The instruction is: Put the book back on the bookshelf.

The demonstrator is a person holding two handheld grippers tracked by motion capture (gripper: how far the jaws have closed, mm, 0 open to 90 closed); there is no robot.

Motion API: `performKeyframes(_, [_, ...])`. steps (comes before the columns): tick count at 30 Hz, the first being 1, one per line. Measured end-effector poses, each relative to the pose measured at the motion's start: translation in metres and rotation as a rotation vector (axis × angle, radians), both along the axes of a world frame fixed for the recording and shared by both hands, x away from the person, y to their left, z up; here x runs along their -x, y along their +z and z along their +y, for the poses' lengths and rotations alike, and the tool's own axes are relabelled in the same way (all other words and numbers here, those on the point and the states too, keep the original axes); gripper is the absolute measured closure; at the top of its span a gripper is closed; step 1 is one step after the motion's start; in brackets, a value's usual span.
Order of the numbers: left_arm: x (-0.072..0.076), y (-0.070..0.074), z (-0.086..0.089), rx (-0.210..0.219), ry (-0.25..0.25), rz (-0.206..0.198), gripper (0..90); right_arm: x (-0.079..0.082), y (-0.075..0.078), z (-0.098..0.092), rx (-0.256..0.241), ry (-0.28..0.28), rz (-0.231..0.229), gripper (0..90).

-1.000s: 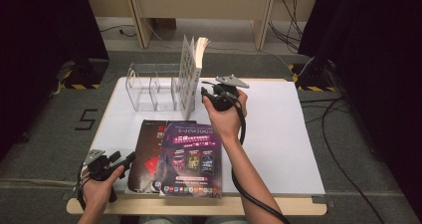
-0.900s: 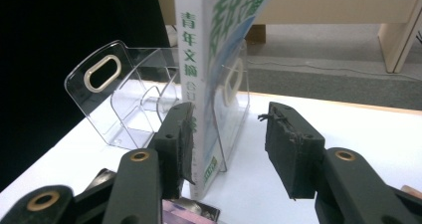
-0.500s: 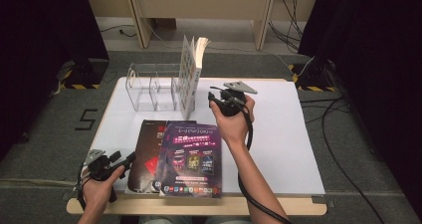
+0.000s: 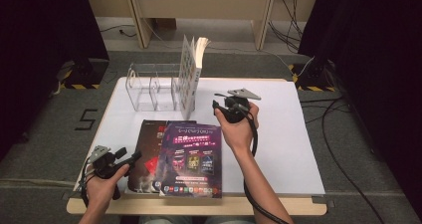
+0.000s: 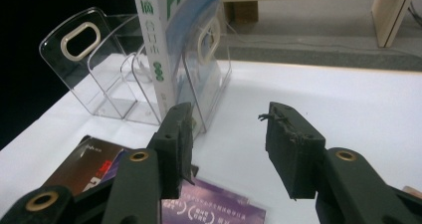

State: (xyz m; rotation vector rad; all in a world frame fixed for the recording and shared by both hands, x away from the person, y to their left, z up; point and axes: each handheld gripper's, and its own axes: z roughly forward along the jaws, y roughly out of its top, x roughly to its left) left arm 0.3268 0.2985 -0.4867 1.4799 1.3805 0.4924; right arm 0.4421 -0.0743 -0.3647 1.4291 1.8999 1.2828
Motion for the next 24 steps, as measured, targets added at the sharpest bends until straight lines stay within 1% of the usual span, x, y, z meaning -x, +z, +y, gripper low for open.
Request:
performKeyframes(4, [-0.003, 0.005, -0.008, -0.005, -0.031, -0.006, 30.3, 0.001, -0.006, 0.0, 0.01, 0.006, 0.024, 53.4])
performKeyframes(6, [-0.005, 0.007, -0.011, -0.015, -0.045, -0.003, 30.3, 0.001, -0.009, 0.0, 0.013, 0.006, 0.033, 53.4])
performKeyframes(11, [-0.013, 0.011, -0.019, -0.02, -0.068, 0.001, 30.3, 0.002, -0.016, -0.001, 0.013, 0.006, 0.055, 53.4])
performKeyframes(17, [-0.022, 0.016, -0.036, -0.026, -0.127, 0.009, 31.5, 0.004, -0.03, -0.002, 0.03, 0.017, 0.101, 54.2])
performKeyframes(19, [-0.025, 0.017, -0.041, -0.025, -0.143, 0.018, 31.7, 0.004, -0.035, -0.002, 0.033, 0.021, 0.118, 54.5])
performKeyframes(20, [-0.025, 0.017, -0.041, -0.025, -0.143, 0.018, 31.8, 0.004, -0.038, -0.002, 0.036, 0.023, 0.13, 54.6])
performKeyframes(22, [-0.03, 0.015, -0.05, -0.03, -0.165, 0.031, 32.1, 0.004, -0.043, -0.002, 0.045, 0.026, 0.152, 54.6])
performKeyframes(24, [-0.032, 0.014, -0.052, -0.036, -0.17, 0.034, 32.1, 0.003, -0.048, -0.002, 0.049, 0.029, 0.176, 54.6])
